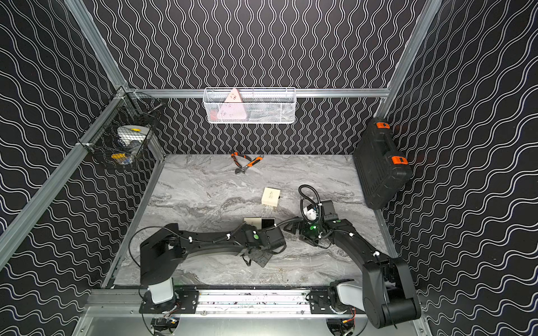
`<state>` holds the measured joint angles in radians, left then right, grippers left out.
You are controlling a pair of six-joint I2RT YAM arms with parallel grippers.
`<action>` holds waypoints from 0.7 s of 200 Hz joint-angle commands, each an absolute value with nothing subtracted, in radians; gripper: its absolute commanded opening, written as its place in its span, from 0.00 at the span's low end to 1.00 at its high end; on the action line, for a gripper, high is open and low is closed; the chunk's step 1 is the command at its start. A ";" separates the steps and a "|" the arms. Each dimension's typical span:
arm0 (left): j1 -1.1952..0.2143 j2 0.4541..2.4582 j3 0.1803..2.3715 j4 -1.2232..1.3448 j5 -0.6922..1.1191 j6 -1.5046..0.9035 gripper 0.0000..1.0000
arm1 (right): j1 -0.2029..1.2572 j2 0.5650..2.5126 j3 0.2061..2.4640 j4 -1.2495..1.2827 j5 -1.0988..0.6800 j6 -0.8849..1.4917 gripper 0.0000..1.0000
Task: Place the earrings into the drawer-style jewelry box
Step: Pick up the earring from the center of the board.
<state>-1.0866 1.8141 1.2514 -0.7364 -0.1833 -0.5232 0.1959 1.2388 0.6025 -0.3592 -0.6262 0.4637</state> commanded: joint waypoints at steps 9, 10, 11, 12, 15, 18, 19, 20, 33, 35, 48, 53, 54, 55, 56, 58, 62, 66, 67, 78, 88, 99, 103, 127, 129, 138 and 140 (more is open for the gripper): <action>-0.984 1.715 1.190 -0.614 -0.033 -0.507 0.00 | 0.195 1.176 0.589 -0.292 -0.729 0.502 0.98; -0.979 1.711 1.187 -0.608 -0.023 -0.507 0.00 | 0.195 1.174 0.587 -0.290 -0.737 0.504 0.98; -0.972 1.707 1.182 -0.601 -0.013 -0.506 0.00 | 0.196 1.172 0.586 -0.283 -0.746 0.507 0.98; -0.966 1.703 1.179 -0.593 -0.003 -0.505 0.00 | 0.195 1.169 0.584 -0.276 -0.755 0.509 0.97; -0.948 1.690 1.166 -0.570 0.032 -0.504 0.00 | 0.195 1.159 0.579 -0.255 -0.781 0.521 0.97; -0.929 1.678 1.152 -0.545 0.072 -0.504 0.00 | 0.195 1.151 0.574 -0.233 -0.808 0.532 0.96; -0.922 1.673 1.148 -0.536 0.085 -0.504 0.00 | 0.195 1.148 0.571 -0.225 -0.816 0.536 0.96; -0.916 1.669 1.144 -0.527 0.099 -0.505 0.00 | 0.195 1.144 0.570 -0.218 -0.824 0.541 0.95; -0.833 1.613 1.082 -0.407 0.264 -0.527 0.00 | 0.194 1.104 0.539 -0.100 -0.925 0.613 0.93; -0.821 1.606 1.072 -0.388 0.289 -0.531 0.00 | 0.195 1.098 0.535 -0.079 -0.940 0.625 0.92; -0.741 1.560 1.016 -0.257 0.442 -0.574 0.00 | 0.195 1.077 0.511 0.054 -1.019 0.711 0.91; -0.712 1.547 0.997 -0.212 0.499 -0.593 0.00 | 0.195 1.077 0.504 0.105 -1.042 0.752 0.90; -0.707 1.544 0.993 -0.203 0.508 -0.597 0.00 | 0.195 1.078 0.503 0.114 -1.046 0.760 0.90; -0.701 1.542 0.990 -0.194 0.517 -0.602 0.00 | 0.195 1.078 0.502 0.123 -1.052 0.768 0.90; -0.696 1.540 0.987 -0.187 0.525 -0.606 0.00 | 0.195 1.079 0.500 0.134 -1.057 0.776 0.89; -0.685 1.535 0.981 -0.171 0.543 -0.614 0.00 | 0.195 1.081 0.499 0.154 -1.066 0.792 0.89; -0.664 1.527 0.969 -0.140 0.574 -0.629 0.00 | 0.195 1.089 0.492 0.195 -1.082 0.826 0.88; -0.643 1.521 0.959 -0.110 0.606 -0.644 0.00 | 0.195 1.098 0.488 0.240 -1.100 0.863 0.87; -0.638 1.520 0.956 -0.101 0.613 -0.649 0.00 | 0.195 1.101 0.486 0.251 -1.104 0.872 0.87; -0.588 1.505 0.920 0.004 0.694 -0.711 0.00 | 0.195 1.134 0.469 0.391 -1.152 0.984 0.83; -0.550 1.495 0.881 0.123 0.757 -0.784 0.00 | 0.195 1.163 0.456 0.519 -1.184 1.083 0.80; -0.515 1.494 0.840 0.266 0.816 -0.872 0.00 | 0.195 1.189 0.445 0.637 -1.196 1.171 0.77; -0.508 1.496 0.826 0.320 0.839 -0.902 0.00 | 0.195 1.195 0.443 0.672 -1.200 1.198 0.76; -0.475 1.519 0.770 0.573 0.907 -1.057 0.00 | 0.199 1.231 0.447 0.808 -1.197 1.296 0.71; -0.475 1.521 0.766 0.593 0.908 -1.065 0.00 | 0.200 1.234 0.448 0.813 -1.195 1.299 0.70; -0.471 1.527 0.751 0.663 0.922 -1.108 0.00 | 0.212 1.249 0.455 0.829 -1.186 1.310 0.69; -0.470 1.529 0.749 0.676 0.925 -1.115 0.00 | 0.215 1.253 0.456 0.832 -1.184 1.311 0.69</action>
